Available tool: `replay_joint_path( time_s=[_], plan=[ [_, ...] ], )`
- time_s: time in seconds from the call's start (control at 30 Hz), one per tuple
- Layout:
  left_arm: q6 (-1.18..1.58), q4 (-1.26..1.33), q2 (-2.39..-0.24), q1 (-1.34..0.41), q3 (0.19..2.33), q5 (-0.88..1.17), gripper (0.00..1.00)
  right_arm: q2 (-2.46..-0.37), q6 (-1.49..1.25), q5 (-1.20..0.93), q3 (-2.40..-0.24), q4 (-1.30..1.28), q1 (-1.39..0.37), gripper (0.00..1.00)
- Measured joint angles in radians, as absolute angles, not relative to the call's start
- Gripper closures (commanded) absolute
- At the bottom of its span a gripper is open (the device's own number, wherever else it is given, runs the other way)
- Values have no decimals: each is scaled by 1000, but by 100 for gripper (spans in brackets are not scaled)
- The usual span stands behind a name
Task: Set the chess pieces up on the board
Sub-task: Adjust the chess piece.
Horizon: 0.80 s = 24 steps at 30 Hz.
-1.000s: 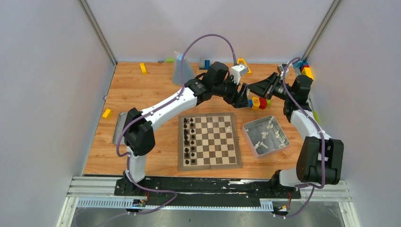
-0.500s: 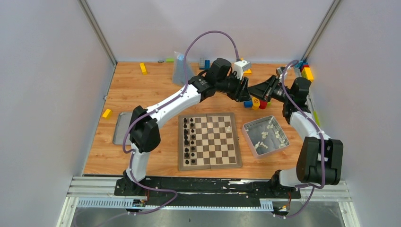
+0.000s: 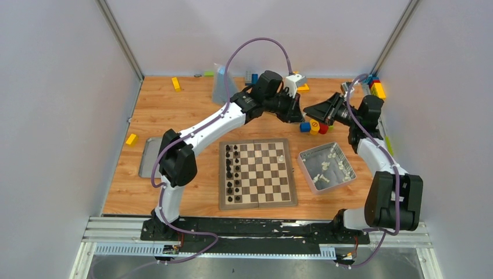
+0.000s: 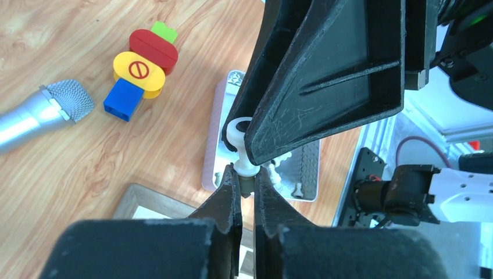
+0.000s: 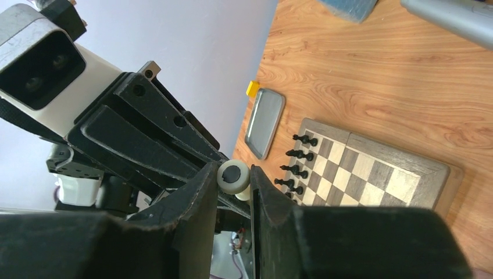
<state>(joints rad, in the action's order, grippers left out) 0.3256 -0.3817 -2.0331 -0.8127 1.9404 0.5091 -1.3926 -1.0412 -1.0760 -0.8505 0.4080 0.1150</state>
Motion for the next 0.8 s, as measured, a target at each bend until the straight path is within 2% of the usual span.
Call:
replay_joint_path(
  time_s=[0.13,0.2,0.5,0.67,0.8],
  plan=[
    [264,-398,-2030,-812,1932,516,100,-1369,-947,-1076,-854,332,114,50],
    [210,-434,-2022,-812,1927,516,100,-1351,-875,-1082,-862,271,114,44],
    [-108,-650,-1885,-820,1837,471,100,-1275,-521,-1108,-940,-8,114,40],
    [-247,-715,-1795,-854,1783,379,100,-1287,-412,-1136,-960,-115,91,34],
    [-326,-746,-1773,-916,1779,296,100,-1319,-360,-1157,-979,-164,31,34]
  ],
)
